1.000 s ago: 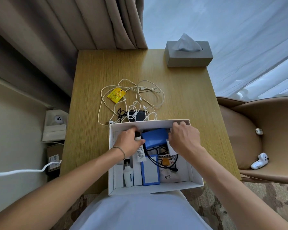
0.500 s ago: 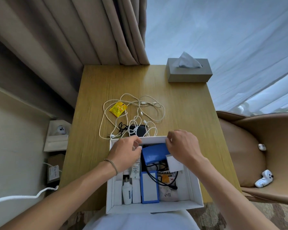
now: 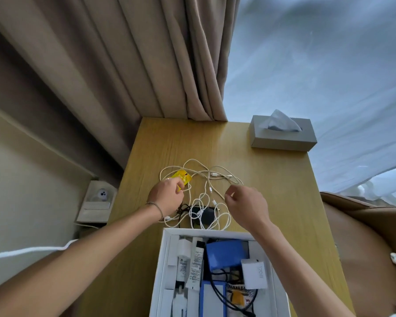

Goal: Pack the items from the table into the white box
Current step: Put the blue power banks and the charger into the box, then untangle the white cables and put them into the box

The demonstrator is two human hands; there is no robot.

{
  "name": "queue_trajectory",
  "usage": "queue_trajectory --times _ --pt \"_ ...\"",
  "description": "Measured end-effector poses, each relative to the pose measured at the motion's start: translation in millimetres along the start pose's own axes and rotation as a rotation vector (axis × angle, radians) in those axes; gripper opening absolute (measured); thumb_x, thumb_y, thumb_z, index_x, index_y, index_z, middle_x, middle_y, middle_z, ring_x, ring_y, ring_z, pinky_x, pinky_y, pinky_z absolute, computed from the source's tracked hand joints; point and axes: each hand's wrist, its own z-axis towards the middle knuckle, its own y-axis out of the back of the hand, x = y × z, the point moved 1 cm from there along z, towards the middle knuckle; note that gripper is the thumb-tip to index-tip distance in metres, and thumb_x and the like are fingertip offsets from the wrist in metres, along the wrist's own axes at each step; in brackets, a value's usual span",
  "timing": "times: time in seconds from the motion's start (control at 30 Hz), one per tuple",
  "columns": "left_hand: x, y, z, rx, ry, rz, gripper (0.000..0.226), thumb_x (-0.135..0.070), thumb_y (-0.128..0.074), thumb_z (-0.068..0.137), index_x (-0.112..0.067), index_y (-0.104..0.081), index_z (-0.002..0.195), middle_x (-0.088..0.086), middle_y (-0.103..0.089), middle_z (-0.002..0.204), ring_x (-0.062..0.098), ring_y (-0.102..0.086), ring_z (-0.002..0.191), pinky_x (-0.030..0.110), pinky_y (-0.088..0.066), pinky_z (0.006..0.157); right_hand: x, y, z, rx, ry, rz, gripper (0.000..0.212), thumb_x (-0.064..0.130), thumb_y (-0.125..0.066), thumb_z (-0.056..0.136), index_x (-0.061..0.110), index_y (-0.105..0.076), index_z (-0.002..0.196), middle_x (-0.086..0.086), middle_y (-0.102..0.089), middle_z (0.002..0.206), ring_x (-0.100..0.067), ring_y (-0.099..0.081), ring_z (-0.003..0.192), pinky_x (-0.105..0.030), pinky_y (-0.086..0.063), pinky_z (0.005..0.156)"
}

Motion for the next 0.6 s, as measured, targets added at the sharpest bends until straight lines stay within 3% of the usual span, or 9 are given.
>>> queue_trajectory --times 0.2,0.37,0.5,0.6 --pt "20 -26 47 0.002 0.024 0.112 0.021 -0.017 -0.056 0.088 -0.027 -0.062 0.106 0.0 -0.065 0.113 0.021 -0.06 0.085 0.029 -0.047 0.068 0 -18 24 0.083 0.002 0.0 0.021 0.028 -0.053 0.095 0.026 -0.073 0.097 0.004 -0.072 0.088 -0.017 -0.065 0.071 -0.028 -0.055 0.062" --pt "27 -48 79 -0.009 0.0 0.193 0.03 -0.023 -0.059 0.089 -0.024 -0.056 0.118 0.004 -0.06 0.119 0.026 -0.06 0.096 0.033 -0.047 0.067 -5 -31 28 0.118 0.013 -0.032 0.02 0.025 -0.052 0.096 0.026 -0.072 0.095 0.005 -0.072 0.082 -0.015 -0.064 0.067 -0.032 -0.059 0.061" --pt "32 -61 97 0.0 0.0 0.275 0.045 -0.041 -0.07 0.084 -0.025 -0.048 0.12 0.006 -0.057 0.123 0.029 -0.056 0.107 0.041 -0.052 0.077 -10 -39 28 0.161 0.004 -0.061 0.019 0.026 -0.052 0.097 0.026 -0.071 0.097 0.005 -0.073 0.084 -0.014 -0.065 0.07 -0.036 -0.061 0.065" --pt "35 -69 104 0.004 0.011 0.284 0.054 -0.043 -0.073 0.082 -0.024 -0.045 0.124 0.01 -0.055 0.125 0.031 -0.057 0.107 0.043 -0.054 0.08 -12 -44 29 0.219 0.009 -0.102 0.021 0.024 -0.05 0.097 0.025 -0.071 0.098 0.004 -0.074 0.086 -0.015 -0.067 0.071 -0.036 -0.061 0.066"
